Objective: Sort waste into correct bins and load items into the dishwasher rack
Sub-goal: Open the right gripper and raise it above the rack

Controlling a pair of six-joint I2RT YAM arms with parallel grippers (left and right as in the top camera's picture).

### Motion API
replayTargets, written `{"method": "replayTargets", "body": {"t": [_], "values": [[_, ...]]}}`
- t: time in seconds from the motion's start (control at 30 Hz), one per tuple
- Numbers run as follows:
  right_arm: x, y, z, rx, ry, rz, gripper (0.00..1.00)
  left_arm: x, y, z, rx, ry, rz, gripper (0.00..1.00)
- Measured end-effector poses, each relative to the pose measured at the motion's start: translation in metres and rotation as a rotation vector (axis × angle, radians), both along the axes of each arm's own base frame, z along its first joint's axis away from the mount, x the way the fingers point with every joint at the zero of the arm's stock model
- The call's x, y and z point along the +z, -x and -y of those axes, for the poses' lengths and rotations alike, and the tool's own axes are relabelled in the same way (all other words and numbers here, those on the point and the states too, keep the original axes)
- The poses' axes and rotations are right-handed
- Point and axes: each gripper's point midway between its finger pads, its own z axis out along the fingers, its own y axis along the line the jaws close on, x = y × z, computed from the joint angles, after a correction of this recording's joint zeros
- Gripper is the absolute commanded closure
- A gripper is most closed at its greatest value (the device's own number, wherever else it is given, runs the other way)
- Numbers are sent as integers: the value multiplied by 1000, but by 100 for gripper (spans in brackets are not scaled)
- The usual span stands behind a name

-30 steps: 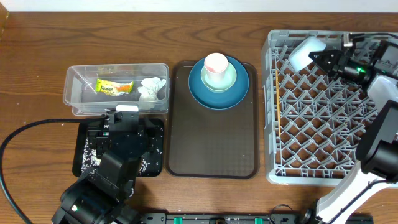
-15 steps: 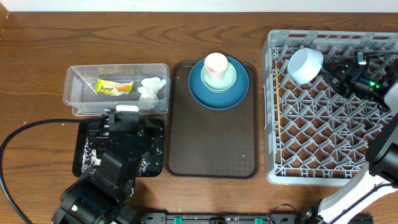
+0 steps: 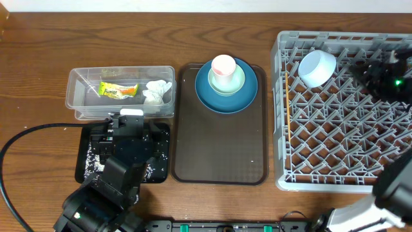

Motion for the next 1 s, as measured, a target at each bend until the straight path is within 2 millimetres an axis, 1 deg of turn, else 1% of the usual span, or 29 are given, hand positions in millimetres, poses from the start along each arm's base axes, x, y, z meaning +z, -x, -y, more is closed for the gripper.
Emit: {"method": "replayTargets", "body": {"t": [0.07, 0.13, 0.2, 0.23, 0.27, 0.33, 0.4, 0.47, 0.53, 0.57, 0.6, 0.63, 0.73, 0.83, 1.0], "values": [[22, 5, -9, 7, 100, 25, 48, 0, 0, 0, 0, 0, 0, 5], [42, 9, -27, 41, 194, 52, 48, 0, 0, 0, 0, 0, 0, 5], [58, 12, -56, 100, 282, 81, 47, 0, 0, 0, 0, 0, 0, 5], [62, 12, -70, 130, 316, 93, 46, 0, 0, 0, 0, 0, 0, 5], [65, 12, -85, 164, 347, 103, 42, 0, 0, 0, 0, 0, 0, 5], [68, 13, -121, 247, 409, 123, 40, 0, 0, 0, 0, 0, 0, 5], [65, 14, -151, 316, 460, 129, 37, 0, 0, 0, 0, 0, 0, 5], [60, 15, -176, 367, 515, 129, 32, 0, 0, 0, 0, 0, 0, 5], [57, 16, -193, 396, 556, 131, 18, 0, 0, 0, 0, 0, 0, 5], [55, 15, -202, 413, 583, 141, 8, 0, 0, 0, 0, 0, 0, 5], [55, 14, -207, 421, 603, 148, 1, 0, 0, 0, 0, 0, 0, 5], [54, 14, -213, 432, 621, 154, 1, 0, 0, 0, 0, 0, 0, 5], [53, 16, -224, 449, 648, 162, 1, 0, 0, 0, 0, 0, 0, 5], [53, 17, -227, 445, 657, 159, 1, 0, 0, 0, 0, 0, 0, 5], [52, 16, -223, 428, 668, 148, 1, 0, 0, 0, 0, 0, 0, 5]]}}
